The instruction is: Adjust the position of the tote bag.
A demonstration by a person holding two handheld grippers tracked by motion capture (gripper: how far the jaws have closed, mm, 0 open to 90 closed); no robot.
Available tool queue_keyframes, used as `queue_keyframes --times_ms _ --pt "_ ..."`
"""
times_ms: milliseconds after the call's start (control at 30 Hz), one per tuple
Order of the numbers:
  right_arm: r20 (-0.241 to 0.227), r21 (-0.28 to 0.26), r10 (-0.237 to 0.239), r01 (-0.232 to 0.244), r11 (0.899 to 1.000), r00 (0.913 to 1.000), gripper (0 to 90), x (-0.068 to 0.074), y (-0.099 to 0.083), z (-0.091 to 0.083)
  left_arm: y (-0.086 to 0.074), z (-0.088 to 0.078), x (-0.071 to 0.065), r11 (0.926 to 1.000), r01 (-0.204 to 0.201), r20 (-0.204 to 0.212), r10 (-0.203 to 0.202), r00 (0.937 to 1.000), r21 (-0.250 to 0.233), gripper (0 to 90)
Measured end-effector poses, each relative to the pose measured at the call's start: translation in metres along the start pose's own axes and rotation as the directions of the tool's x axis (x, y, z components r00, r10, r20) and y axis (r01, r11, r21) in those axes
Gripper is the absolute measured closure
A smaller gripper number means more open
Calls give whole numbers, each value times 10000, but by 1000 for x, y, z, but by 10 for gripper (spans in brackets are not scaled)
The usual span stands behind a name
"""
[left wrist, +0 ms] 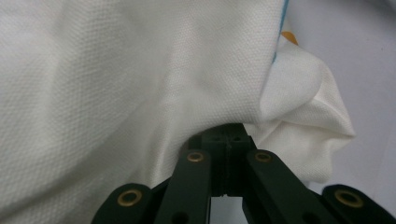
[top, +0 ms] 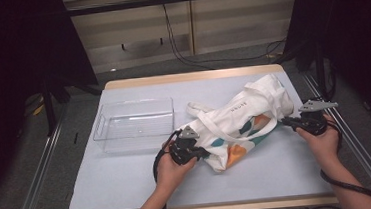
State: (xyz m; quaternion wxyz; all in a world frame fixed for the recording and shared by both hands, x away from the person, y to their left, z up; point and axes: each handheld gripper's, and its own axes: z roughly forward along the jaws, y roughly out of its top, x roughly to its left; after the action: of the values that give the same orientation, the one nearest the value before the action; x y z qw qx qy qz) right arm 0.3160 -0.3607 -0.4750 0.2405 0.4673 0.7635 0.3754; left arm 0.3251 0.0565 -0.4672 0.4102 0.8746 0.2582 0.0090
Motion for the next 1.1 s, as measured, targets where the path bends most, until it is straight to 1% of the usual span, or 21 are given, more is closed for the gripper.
queue_keyframes --times_ms 100,133,200,233,333,367,400,433,467,533,600,633,733,833,867,933,967,1000,1033,1067,1100 --pt "-27 -38 7 -7 10000 10000 881 0 -2 -1 0 -2 -1 10000 81 39 -81 10000 7 900" --pt "-8 3 53 -53 10000 10000 881 1 -2 -1 1 -5 -3 10000 51 63 -50 10000 -66 900" --pt "-11 4 67 -67 10000 10000 881 1 -2 -1 1 -8 -5 10000 -15 46 15 10000 5 900" --pt "-13 16 95 -95 10000 10000 881 1 -1 -1 2 -13 -8 10000 -40 155 41 9999 -78 900" --pt "14 2 125 -125 9999 9999 881 0 -1 0 1 -16 -12 9997 -6 264 12 9997 -229 900" --pt "20 4 146 -146 9999 9999 881 0 -1 0 1 -18 -15 9998 8 474 2 9989 -214 900" --pt "8 20 163 -163 9999 9999 880 0 0 0 1 -18 -15 9998 8 474 2 9989 -214 900" --pt "4 15 173 -173 9998 9999 880 0 0 0 0 -18 -18 9994 70 594 -49 9982 -347 900" --pt "5 21 193 -193 9998 9998 881 0 0 0 0 -17 -22 9990 17 924 25 9957 -455 900" --pt "30 45 120 -120 9999 9999 880 0 1 0 0 -14 -27 9988 -47 1144 102 9934 -478 900" --pt "44 64 165 -165 9998 9999 880 1 2 0 1 -12 -30 9993 -52 1224 98 9924 -381 900" --pt "54 75 124 -124 9999 9999 880 1 3 0 1 -7 -36 9990 -238 1330 285 9907 -369 900" --pt "62 80 167 -168 9998 9998 880 1 3 1 0 0 -44 9991 -366 1484 396 9881 -232 900" --pt "63 54 208 -209 9998 9998 880 1 3 1 0 1 -46 9988 -482 1571 486 9864 -67 896" --pt "63 54 208 -209 9998 9998 880 1 3 1 -1 3 -46 9988 -478 1561 486 9865 -90 896" --pt "68 64 186 -186 9998 9998 880 1 3 2 -3 7 -44 9995 -301 1650 314 9858 -102 898" --pt "45 52 199 -200 9998 9998 880 1 2 3 -3 7 -43 9991 -417 1603 408 9862 23 900" --pt "61 46 204 -204 9998 9998 880 1 2 3 -4 9 -42 9993 -355 1654 368 9855 -108 900" --pt "78 42 243 -243 9997 9997 880 1 2 2 -3 9 -42 9992 -394 1593 375 9865 90 900" --pt "66 30 245 -245 9997 9997 880 1 2 2 -2 11 -40 9979 -638 1171 621 9912 104 900" --pt "97 37 255 -255 9997 9996 880 1 1 2 -1 11 -39 9974 -716 932 706 9931 75 900"
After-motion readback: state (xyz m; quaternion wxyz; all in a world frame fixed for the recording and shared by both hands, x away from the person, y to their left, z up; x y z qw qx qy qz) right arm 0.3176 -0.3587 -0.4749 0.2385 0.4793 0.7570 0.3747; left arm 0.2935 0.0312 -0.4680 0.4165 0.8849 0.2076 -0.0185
